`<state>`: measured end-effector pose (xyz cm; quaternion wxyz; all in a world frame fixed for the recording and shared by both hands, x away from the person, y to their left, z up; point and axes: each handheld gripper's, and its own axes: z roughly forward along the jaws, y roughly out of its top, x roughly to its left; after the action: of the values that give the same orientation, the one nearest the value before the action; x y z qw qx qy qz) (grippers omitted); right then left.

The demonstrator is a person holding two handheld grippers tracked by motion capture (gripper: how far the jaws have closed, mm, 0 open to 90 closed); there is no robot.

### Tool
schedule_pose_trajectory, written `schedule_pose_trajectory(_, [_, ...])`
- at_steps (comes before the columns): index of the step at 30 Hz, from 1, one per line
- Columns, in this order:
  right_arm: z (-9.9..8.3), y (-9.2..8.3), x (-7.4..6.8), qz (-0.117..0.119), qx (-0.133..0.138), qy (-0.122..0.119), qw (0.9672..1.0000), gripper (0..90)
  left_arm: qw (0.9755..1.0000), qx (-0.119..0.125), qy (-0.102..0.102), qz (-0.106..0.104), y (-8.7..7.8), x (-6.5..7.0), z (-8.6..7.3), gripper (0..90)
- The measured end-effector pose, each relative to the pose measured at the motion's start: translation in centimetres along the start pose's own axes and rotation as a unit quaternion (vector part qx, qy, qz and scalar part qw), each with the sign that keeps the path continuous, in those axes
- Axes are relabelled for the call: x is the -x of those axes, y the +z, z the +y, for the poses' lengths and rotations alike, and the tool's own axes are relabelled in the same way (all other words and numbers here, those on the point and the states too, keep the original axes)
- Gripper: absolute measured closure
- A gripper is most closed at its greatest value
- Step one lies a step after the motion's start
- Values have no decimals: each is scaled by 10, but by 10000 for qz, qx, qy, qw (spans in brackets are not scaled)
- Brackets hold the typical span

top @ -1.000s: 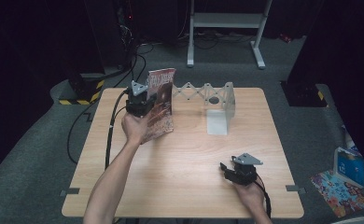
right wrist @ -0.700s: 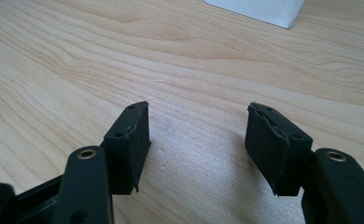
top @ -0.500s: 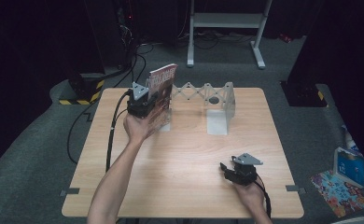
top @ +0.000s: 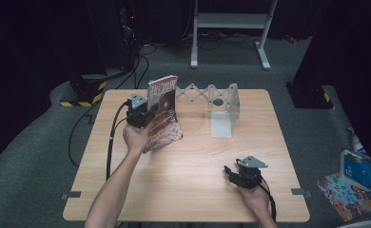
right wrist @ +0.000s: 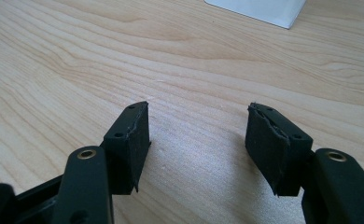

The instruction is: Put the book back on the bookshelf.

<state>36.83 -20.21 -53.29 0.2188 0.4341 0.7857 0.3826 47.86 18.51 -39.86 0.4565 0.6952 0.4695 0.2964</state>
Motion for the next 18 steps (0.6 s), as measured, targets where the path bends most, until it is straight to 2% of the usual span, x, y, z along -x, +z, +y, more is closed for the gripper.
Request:
schedule_pose_trajectory(10, [0,0,0,4,9,-31,10000,398,9994,-331,-4,-26,0,2,-1,822])
schedule_pose_trajectory(18, [0,0,1,5,4,-40,10000,397,9971,-747,-10,-128,0,0,-1,814])
